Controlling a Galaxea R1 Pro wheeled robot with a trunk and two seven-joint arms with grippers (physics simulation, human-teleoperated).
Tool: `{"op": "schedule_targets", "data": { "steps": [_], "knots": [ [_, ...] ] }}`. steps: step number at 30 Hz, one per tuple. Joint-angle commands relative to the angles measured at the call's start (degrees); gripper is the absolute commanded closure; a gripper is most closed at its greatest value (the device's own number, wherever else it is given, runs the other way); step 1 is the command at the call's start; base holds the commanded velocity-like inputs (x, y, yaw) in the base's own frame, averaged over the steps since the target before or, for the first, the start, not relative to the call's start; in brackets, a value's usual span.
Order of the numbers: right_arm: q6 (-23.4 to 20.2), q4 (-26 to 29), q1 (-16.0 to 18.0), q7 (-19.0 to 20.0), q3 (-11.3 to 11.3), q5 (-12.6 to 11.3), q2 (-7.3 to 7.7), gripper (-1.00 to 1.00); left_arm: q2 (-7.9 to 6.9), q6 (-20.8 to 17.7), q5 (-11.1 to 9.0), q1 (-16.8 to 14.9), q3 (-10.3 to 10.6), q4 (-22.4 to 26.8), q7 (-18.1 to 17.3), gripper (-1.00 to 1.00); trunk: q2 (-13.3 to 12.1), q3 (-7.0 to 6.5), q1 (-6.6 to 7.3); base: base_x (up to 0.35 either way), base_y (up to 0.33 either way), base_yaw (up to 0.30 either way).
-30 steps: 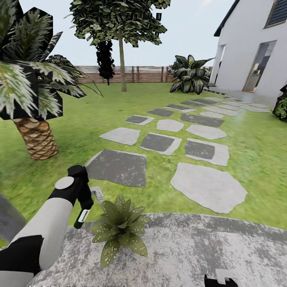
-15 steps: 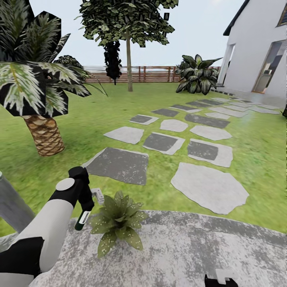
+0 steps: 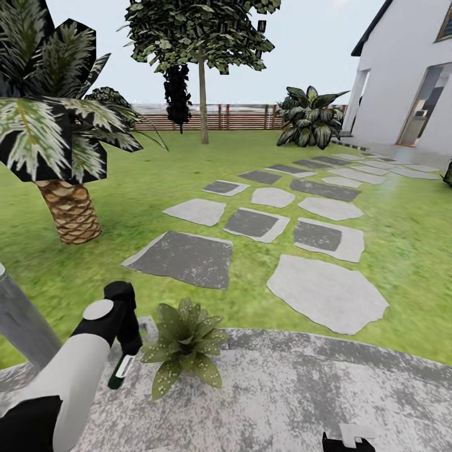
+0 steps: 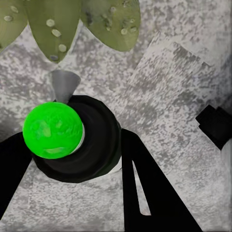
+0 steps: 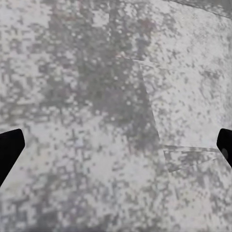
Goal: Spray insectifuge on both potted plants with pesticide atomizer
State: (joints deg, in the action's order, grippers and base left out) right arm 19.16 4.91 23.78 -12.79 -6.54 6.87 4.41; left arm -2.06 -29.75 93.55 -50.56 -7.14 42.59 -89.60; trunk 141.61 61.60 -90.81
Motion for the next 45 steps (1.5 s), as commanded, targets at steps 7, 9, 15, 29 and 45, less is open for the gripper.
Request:
{"op": "schedule_targets", "data": {
  "steps": [7,9,15,29,45],
  "knots": [
    [0.2,0.0,0.0,-0.1,-0.5,0.6,-0.01,-1.0,1.18,-7.5,0.3,-0.8,0.0,2.5,-0.4,1.0,0.0,0.05,0.01,0.0,0.0,0.0],
    [0.2,0.0,0.0,-0.1,-0.5,0.6,-0.01,-1.0,1.33,-8.5,0.3,-2.3,0.0,2.8,-0.4,1.0,0.0,0.05,0.01,0.0,0.0,0.0],
    [0.2,0.0,0.0,-0.1,-0.5,0.6,-0.01,-1.0,0.6,-8.9,0.4,-4.0,0.1,3.3,-0.4,1.0,0.0,0.05,0.01,0.0,0.0,0.0],
    [0.2,0.0,0.0,-0.1,-0.5,0.6,-0.01,-1.0,-5.54,-7.9,0.3,-0.8,0.0,5.8,-0.4,1.0,0.0,0.05,0.01,0.0,0.0,0.0],
    [0.1,-0.1,0.0,0.0,-0.4,0.7,-0.1,-1.0,-11.3,-7.6,-21.3,15.5,-0.3,5.4,7.8,1.0,0.0,0.05,0.01,0.0,0.0,0.0]
  ]
}}
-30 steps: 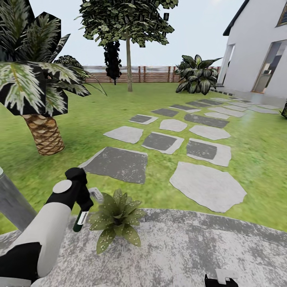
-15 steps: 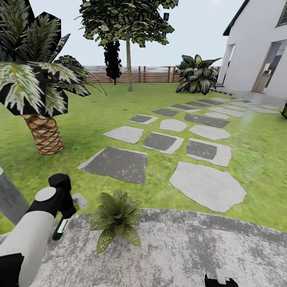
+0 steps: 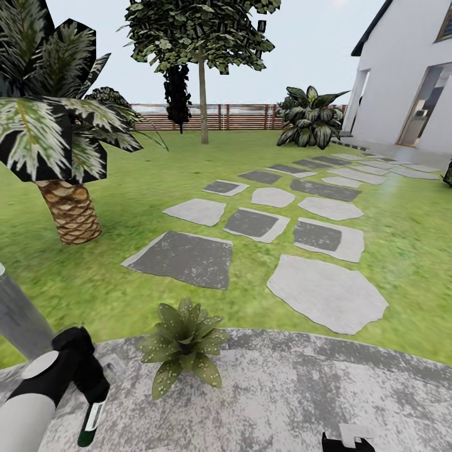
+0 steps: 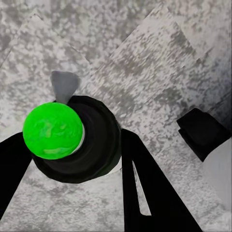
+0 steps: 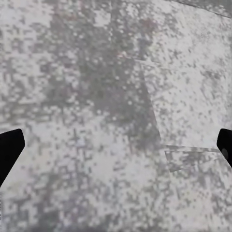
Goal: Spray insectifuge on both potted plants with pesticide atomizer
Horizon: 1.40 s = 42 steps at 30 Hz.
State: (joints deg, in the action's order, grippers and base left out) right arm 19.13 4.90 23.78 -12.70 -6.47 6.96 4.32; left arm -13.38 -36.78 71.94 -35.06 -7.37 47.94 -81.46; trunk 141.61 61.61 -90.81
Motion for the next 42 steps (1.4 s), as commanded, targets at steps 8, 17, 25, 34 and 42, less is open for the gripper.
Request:
{"op": "schedule_targets", "data": {
  "steps": [8,17,25,34,42],
  "knots": [
    [0.3,0.0,0.0,-0.1,-0.5,0.6,-0.03,-1.0,-0.57,5.9,-10.5,7.6,-7.6,0.1,9.1,1.0,0.0,0.05,0.01,0.0,0.0,0.0],
    [0.4,0.0,0.0,-0.1,-0.5,0.5,-0.19,-1.0,-0.33,16.1,-10.9,8.7,-22.4,0.0,10.2,1.0,0.0,0.03,0.01,-0.166,0.0,-0.002],
    [0.4,0.0,0.0,-0.1,-0.5,0.5,-0.17,-1.0,-0.1,16.1,-10.9,8.7,-22.3,0.0,10.6,1.0,0.0,-0.35,0.01,-0.337,0.0,-0.094],
    [0.3,0.0,0.0,0.0,-0.5,0.6,-0.08,-1.0,0.02,16.3,-11.0,8.7,-22.4,0.0,10.7,1.0,0.0,-0.37,0.01,-0.338,0.0,-0.005],
    [0.0,10.9,0.1,8.9,8.3,5.9,0.04,-1.0,0.21,34.7,-13.3,8.2,-24.9,-7.2,11.4,1.0,0.0,-0.37,0.01,-0.058,0.0,0.0]
  ]
}}
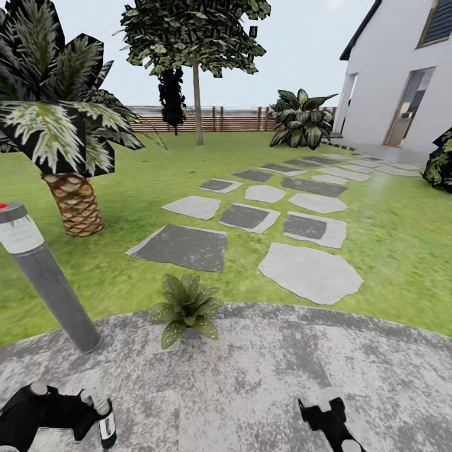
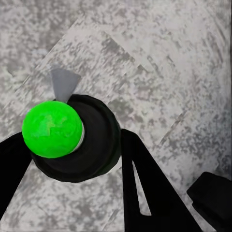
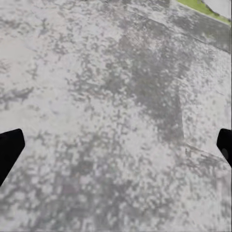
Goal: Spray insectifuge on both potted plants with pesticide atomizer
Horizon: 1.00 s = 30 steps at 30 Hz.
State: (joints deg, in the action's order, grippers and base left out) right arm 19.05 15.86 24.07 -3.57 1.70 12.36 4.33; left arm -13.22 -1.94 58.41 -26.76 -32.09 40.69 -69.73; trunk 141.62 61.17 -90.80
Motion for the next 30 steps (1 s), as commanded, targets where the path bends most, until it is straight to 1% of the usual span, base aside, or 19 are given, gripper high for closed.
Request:
{"op": "schedule_targets", "data": {
  "steps": [1,2,3,5,6,7,10,11,12,13,16,18,19,22,23,26,27,28,30],
  "knots": [
    [0.1,0.9,-0.2,2.0,0.9,1.5,0.01,-1.0,0.12,0.2,0.2,-0.2,-0.2,0.0,-0.5,1.0,0.0,0.06,0.01,0.0,0.0,0.0],
    [0.1,1.9,-0.1,4.1,1.3,2.6,0.0,-1.0,0.23,0.5,0.3,-0.4,-0.1,0.0,-0.8,1.0,0.0,0.06,0.01,0.0,0.0,0.0],
    [0.0,3.7,-0.1,7.4,1.7,4.4,-0.04,-1.0,0.58,0.7,0.3,-0.5,0.0,0.0,-1.4,1.0,0.0,0.06,0.01,0.0,0.0,0.0],
    [0.0,6.6,0.0,12.1,2.0,7.0,-0.08,-1.0,1.31,0.9,0.3,-0.8,0.7,0.1,-2.5,1.0,0.0,0.06,0.01,0.0,0.0,0.0],
    [-0.1,8.8,0.0,16.1,2.1,9.1,-0.1,-1.0,1.63,0.9,0.4,-1.3,1.9,0.2,-3.6,1.0,0.0,0.06,0.01,0.0,0.0,0.0],
    [-0.2,10.1,0.0,18.7,2.1,10.4,-0.1,-1.0,1.75,0.9,0.4,-1.8,3.0,0.2,-4.4,1.0,0.0,0.06,0.01,0.0,0.0,0.0],
    [-0.4,13.1,0.3,25.8,2.2,13.6,-0.11,-1.0,2.08,1.0,0.3,-3.2,7.1,0.3,-6.1,1.0,0.0,0.06,0.01,0.0,0.0,0.0],
    [-0.4,14.0,0.6,29.0,2.2,14.6,-0.11,-1.0,2.46,0.9,0.3,-3.6,8.8,0.6,-6.4,1.0,0.0,0.06,0.01,0.0,0.0,0.0],
    [-0.4,14.6,0.9,31.5,2.2,15.1,-0.11,-1.0,2.89,0.9,0.3,-3.8,9.9,0.7,-6.5,1.0,0.0,0.06,0.01,0.0,0.0,0.0],
    [-0.4,15.6,1.4,35.6,2.2,15.5,-0.11,-1.0,3.66,0.9,0.3,-4.3,11.6,0.9,-6.6,1.0,0.0,0.06,0.01,0.0,0.0,0.0],
    [-0.5,18.1,2.1,43.3,2.2,15.9,-0.13,-1.0,5.28,0.8,0.3,-5.3,14.5,1.1,-6.7,1.0,0.0,0.06,0.01,0.0,0.0,0.0],
    [-0.5,19.5,2.3,46.4,2.2,15.9,-0.3,-1.0,6.44,0.9,0.3,-5.6,15.4,1.2,-6.1,1.0,0.0,0.06,0.01,0.0,0.0,0.0],
    [-0.4,19.6,2.3,46.8,2.2,15.9,-0.38,-1.0,6.57,0.9,0.3,-5.6,15.5,1.2,-6.0,1.0,0.0,0.06,0.01,0.0,0.0,0.0],
    [-0.5,19.9,2.3,48.1,2.3,15.9,-1.06,-1.0,8.0,1.0,0.4,-5.7,15.8,1.1,-5.8,1.0,0.0,0.06,0.01,0.0,0.0,0.0],
    [-0.4,19.9,2.3,48.2,2.3,15.9,-2.09,1.0,8.85,1.0,0.6,-5.7,15.8,1.1,-5.8,1.0,0.0,0.06,0.01,0.0,0.0,0.0],
    [-0.4,20.1,2.3,48.4,2.3,15.9,-3.0,1.0,10.48,1.1,0.9,-5.7,16.3,1.2,-5.6,1.0,0.0,0.06,0.01,0.0,0.0,0.0],
    [-0.5,20.5,2.3,48.9,2.4,15.9,-3.45,1.0,10.66,1.1,0.9,-5.7,17.7,1.2,-5.2,1.0,0.0,0.06,0.01,0.0,0.0,0.0],
    [-0.5,20.9,2.3,50.4,2.4,16.0,-4.49,1.0,11.09,1.1,0.6,-5.7,20.6,1.2,-3.8,1.0,0.0,0.06,0.01,0.0,0.0,0.0],
    [-0.5,21.2,2.3,51.4,2.4,16.0,-5.74,1.0,12.33,1.1,0.5,-5.7,22.7,1.2,-1.8,1.0,0.0,0.06,0.01,0.0,0.0,0.0]
  ]
}}
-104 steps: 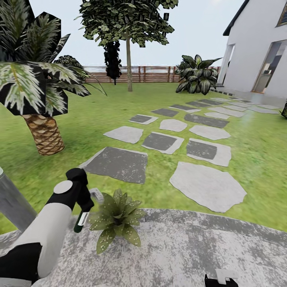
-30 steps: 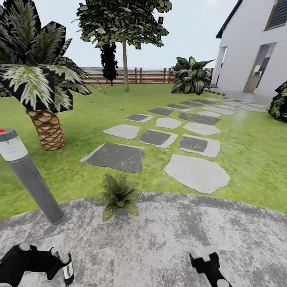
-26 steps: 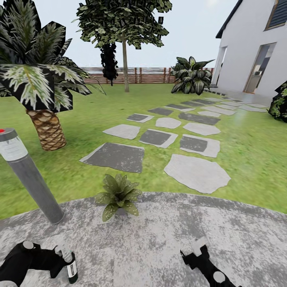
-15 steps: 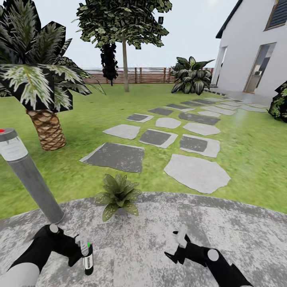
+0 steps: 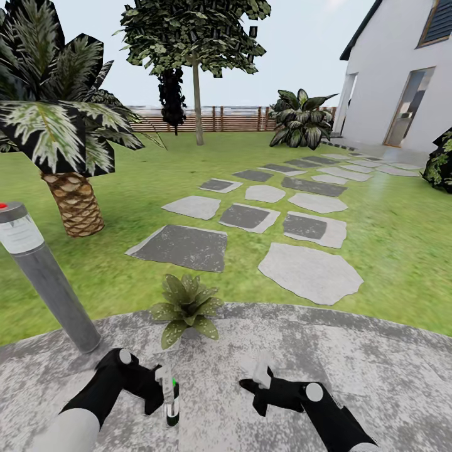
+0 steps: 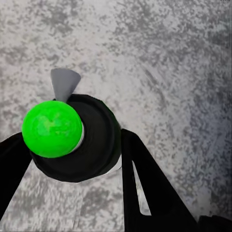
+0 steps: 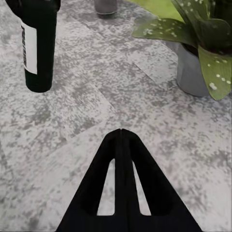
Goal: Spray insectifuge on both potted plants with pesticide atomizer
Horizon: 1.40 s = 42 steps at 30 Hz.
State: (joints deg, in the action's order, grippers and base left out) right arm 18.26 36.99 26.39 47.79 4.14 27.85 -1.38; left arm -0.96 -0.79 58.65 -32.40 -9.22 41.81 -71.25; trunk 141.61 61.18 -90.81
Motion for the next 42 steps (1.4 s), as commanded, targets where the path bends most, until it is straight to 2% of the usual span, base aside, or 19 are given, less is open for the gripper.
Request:
{"op": "schedule_targets", "data": {
  "steps": [1,3,5,8,13,18,23,28,42],
  "knots": [
    [0.3,0.5,0.0,0.5,-0.1,0.5,-0.56,1.0,0.56,-0.1,0.3,0.0,0.5,0.1,0.6,1.0,0.0,0.05,0.01,0.0,0.0,0.0],
    [0.3,1.6,0.1,1.7,-0.1,0.5,-1.37,1.0,1.4,-0.1,0.2,-0.1,1.3,0.1,1.3,1.0,0.0,0.05,0.01,0.0,0.0,0.0],
    [0.3,3.6,0.1,3.2,-0.1,0.5,-2.92,1.0,3.3,-0.1,0.5,-0.1,1.6,0.2,1.8,1.0,0.0,0.05,0.01,0.0,0.0,0.0],
    [0.2,3.9,0.1,3.3,-0.1,0.5,-3.7,1.0,4.35,-0.1,0.5,-0.2,1.7,0.5,2.1,1.0,0.0,0.05,0.01,0.0,0.0,0.0],
    [0.2,4.3,0.2,3.4,-0.1,0.5,-4.48,1.0,5.21,-0.1,0.3,-0.2,1.7,2.0,3.6,1.0,0.0,0.05,0.01,0.0,0.0,0.0],
    [0.2,4.2,0.3,3.4,-0.1,0.5,-4.59,1.0,6.21,-0.1,0.4,-0.2,1.7,2.1,3.6,1.0,0.0,0.05,0.01,0.0,0.0,0.0],
    [0.2,4.3,0.3,3.4,-0.1,0.5,-4.6,1.0,6.56,-0.2,0.1,-0.2,4.7,2.1,3.7,1.0,0.0,0.05,0.01,0.0,0.0,0.0],
    [0.2,4.3,0.3,3.4,0.0,0.5,-4.6,1.0,7.87,-0.3,0.1,-0.2,5.0,2.1,3.8,1.0,0.0,0.05,0.01,0.0,0.0,0.0],
    [0.3,4.3,0.3,3.4,-0.1,1.2,-4.6,1.0,9.58,-0.4,0.0,-0.2,4.9,2.1,3.7,1.0,0.0,0.05,0.01,0.0,0.0,0.0]
  ]
}}
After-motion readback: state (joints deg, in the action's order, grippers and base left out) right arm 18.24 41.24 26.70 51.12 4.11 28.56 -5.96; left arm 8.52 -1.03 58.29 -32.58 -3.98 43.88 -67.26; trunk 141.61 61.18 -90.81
